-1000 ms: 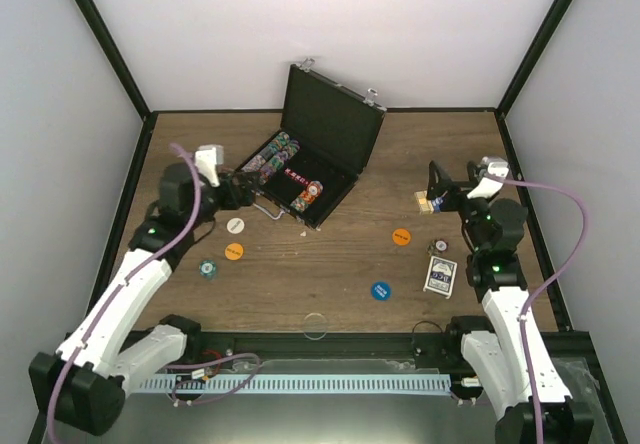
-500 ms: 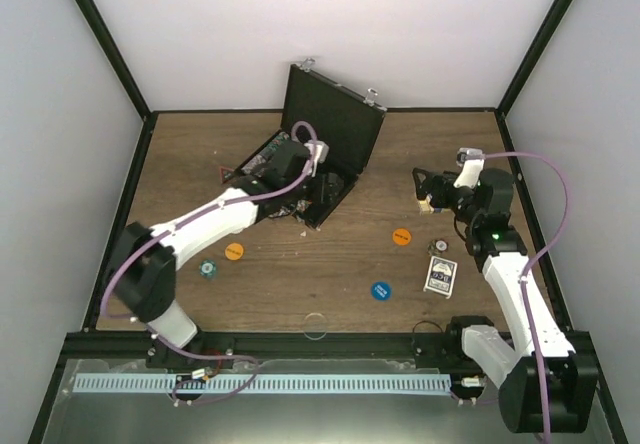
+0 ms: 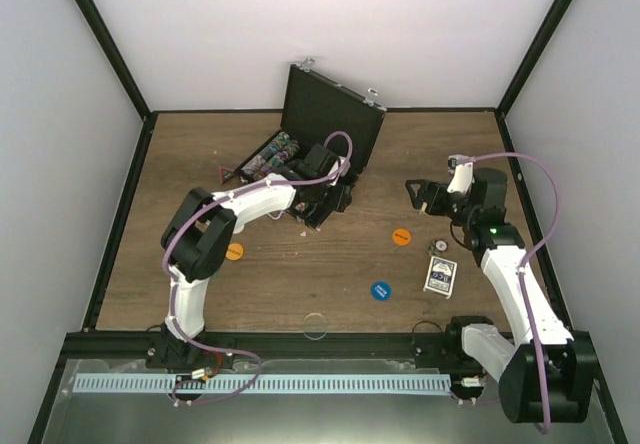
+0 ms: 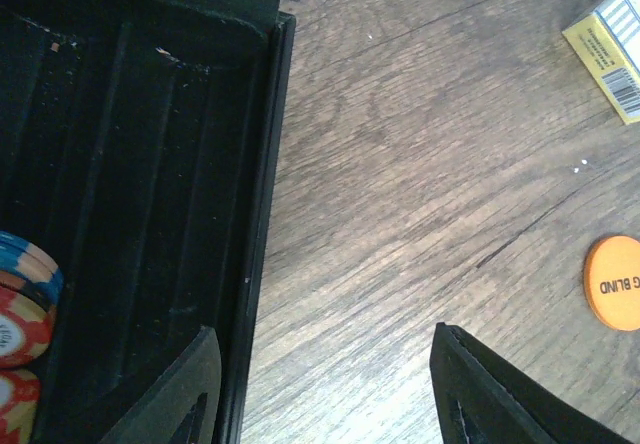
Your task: Pack up texas hold em set
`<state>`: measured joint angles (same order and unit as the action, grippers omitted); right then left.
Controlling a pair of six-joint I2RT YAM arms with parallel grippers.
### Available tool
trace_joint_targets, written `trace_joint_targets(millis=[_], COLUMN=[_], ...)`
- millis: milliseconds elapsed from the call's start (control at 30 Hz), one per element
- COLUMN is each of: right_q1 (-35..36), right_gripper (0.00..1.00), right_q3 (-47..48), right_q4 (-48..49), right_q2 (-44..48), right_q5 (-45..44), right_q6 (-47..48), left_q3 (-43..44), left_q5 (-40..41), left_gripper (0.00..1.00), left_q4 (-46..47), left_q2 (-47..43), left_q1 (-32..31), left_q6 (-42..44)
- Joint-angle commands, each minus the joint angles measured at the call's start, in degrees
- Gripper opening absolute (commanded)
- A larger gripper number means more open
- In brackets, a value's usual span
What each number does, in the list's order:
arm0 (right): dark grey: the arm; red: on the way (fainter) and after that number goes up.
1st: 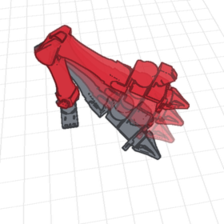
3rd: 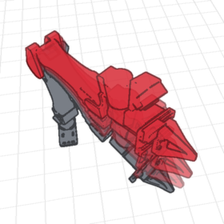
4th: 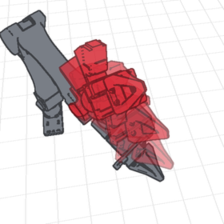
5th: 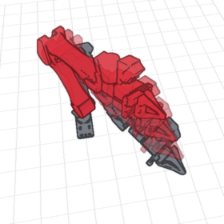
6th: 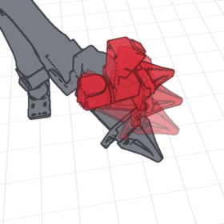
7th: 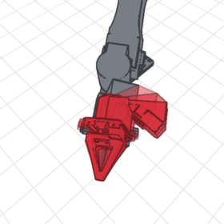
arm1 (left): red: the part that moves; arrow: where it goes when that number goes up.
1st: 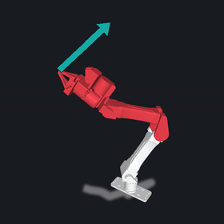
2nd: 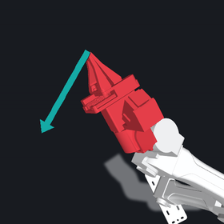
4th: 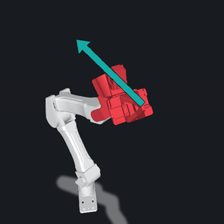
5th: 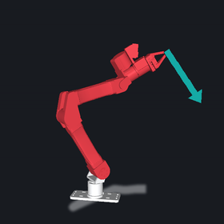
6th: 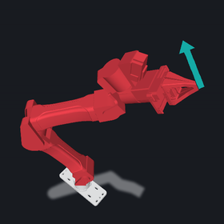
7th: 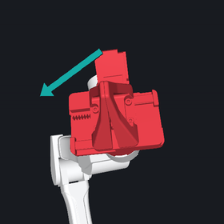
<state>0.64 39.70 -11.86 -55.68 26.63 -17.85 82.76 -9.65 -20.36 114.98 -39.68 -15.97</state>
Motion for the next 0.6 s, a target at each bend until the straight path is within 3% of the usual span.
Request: trace_joint_targets(millis=[0, 267, 567], right_q1=[0.5, 0.5, 0.5], right_gripper=[0.85, 0.81, 0.80], right_q3=[2.0, 0.9, -1.1], right_q4=[0.9, 2.3, 3.0], right_q2=[-1.9, -3.2, -2.9], right_q5=[1.8, 3.1, 2.7], right_q6=[-0.4, 0.0, 0.8], left_q3=[1.9, 0.8, 0.4], left_q5=[1.0, 1.2, 0.8], left_gripper=[0.59, 0.44, 0.42], left_q4=[-1.6, 0.3, 1.4], left_q2=[1.2, 3.3, 5.3], left_q1=[-0.1, -0.1, -0.2], left_q6=[2.1, 5.1, 7.8])
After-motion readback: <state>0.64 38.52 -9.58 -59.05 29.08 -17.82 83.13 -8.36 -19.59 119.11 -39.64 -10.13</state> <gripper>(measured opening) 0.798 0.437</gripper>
